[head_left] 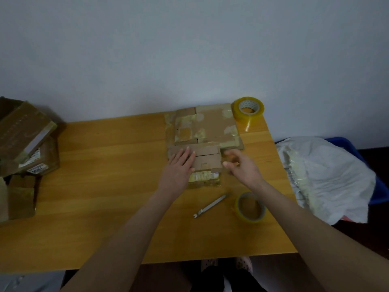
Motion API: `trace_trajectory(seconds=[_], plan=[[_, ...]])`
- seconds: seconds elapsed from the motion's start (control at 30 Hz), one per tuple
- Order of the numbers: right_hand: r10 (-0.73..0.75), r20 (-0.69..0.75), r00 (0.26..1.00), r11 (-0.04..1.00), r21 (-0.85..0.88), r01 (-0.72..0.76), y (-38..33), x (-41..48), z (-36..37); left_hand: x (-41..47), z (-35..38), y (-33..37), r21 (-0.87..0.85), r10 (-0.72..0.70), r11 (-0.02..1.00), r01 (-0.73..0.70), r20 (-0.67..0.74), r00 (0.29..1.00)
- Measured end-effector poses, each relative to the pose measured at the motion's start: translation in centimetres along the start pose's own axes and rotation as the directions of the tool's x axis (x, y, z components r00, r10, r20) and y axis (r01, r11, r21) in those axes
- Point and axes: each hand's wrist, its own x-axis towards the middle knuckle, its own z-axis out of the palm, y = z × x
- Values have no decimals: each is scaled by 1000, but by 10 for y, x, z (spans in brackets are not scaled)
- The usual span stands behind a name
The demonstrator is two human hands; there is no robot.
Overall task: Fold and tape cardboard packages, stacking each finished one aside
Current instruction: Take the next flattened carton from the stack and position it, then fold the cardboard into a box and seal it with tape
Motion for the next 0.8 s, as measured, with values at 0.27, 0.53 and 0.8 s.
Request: trace_trajectory(seconds=[0.27,0.53,0.8], plan=[[276,256,927,554,-830,64,55,-71,24,2,-8,-3,-117,1,993,-1,-7,1000],[-47,-23,999,981,-192,42,9,-47,-35,-3,-6,-4,-295,-70,954,48,-67,995],[-285,91,954,940,-169,297,-108,2,-32,-5,-9,-6,-358,-71,933,26,-113,991]])
